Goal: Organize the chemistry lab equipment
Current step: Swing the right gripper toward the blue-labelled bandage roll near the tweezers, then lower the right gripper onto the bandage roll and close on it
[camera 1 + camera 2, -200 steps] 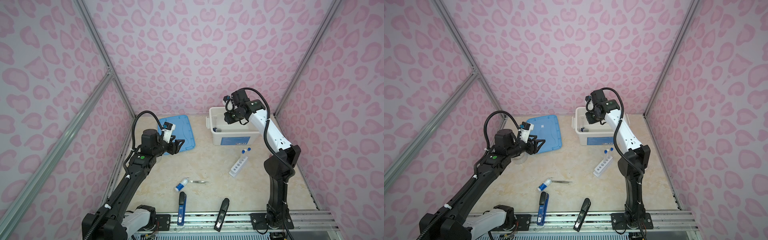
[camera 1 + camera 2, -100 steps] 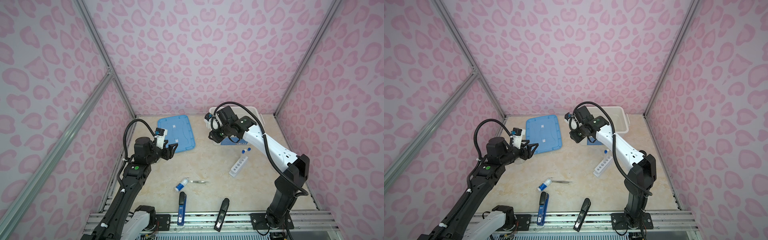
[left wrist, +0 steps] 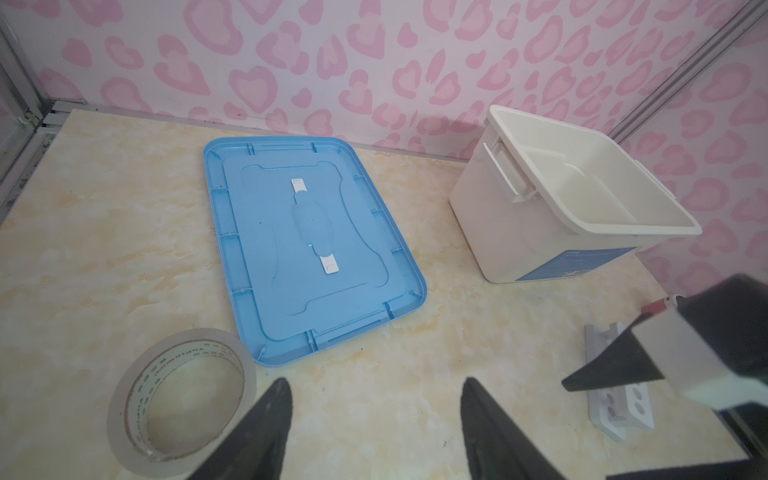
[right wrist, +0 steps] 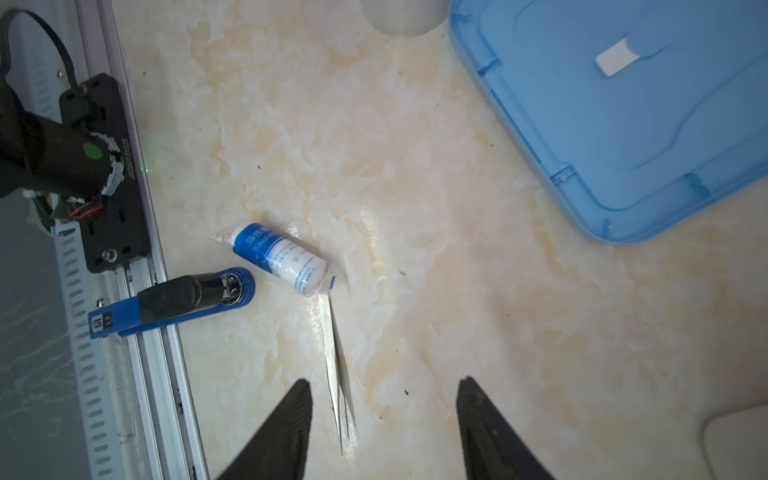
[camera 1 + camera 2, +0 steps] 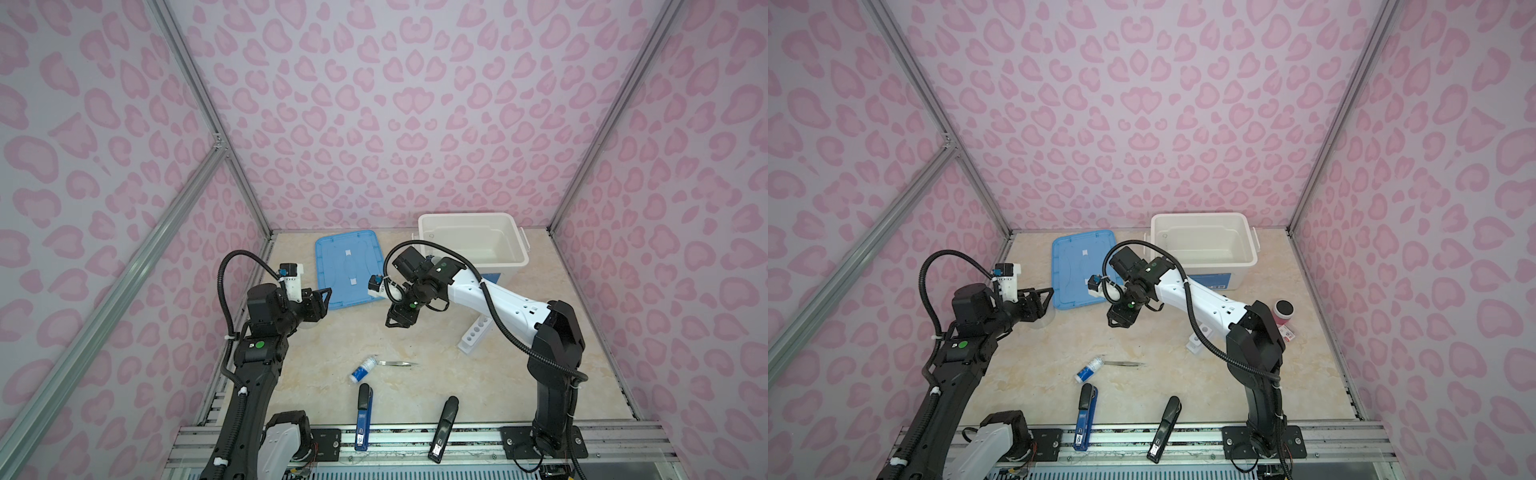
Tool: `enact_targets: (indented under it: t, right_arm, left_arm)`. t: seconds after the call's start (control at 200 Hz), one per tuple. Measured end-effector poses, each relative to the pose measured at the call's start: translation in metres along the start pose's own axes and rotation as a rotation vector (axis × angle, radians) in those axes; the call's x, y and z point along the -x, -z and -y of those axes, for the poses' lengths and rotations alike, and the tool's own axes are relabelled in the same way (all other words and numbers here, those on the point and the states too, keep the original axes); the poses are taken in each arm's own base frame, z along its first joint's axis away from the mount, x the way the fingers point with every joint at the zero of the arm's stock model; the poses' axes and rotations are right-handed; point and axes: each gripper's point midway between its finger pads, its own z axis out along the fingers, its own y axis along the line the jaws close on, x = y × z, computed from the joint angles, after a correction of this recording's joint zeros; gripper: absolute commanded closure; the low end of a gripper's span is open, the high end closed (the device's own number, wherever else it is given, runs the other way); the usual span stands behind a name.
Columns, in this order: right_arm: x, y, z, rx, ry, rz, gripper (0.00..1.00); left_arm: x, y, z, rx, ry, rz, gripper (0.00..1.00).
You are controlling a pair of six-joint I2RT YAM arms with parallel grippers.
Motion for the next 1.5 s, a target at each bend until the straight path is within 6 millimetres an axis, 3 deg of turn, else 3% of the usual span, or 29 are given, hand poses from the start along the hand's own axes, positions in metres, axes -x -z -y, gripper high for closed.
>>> enact_targets:
  t: [0.2, 0.755, 1.03, 1.5]
  right_arm:
    - [-0.013, -0.025, -0.025, 0.016, 0.16, -0.08, 0.43]
    - [-0.023, -0.085, -0.054, 0.048, 0.419, -0.177, 0.45]
    - [-0.014, -0.097, -0.062, 0.048, 0.477, -0.155, 0.45]
    - [-0.018, -0.117, -0.064, 0.053, 0.498, -0.166, 0.43]
  left_arm:
    - [-0.004, -0.002, -0.001, -0.007, 0.013, -0.009, 0.33]
    - [-0.004, 0.001, 0.001, -0.025, 0.015, -0.004, 0.34]
    - [-0.005, 0.001, 0.004, -0.039, 0.015, -0.006, 0.34]
    - [-0.005, 0.001, 0.006, -0.054, 0.015, -0.008, 0.34]
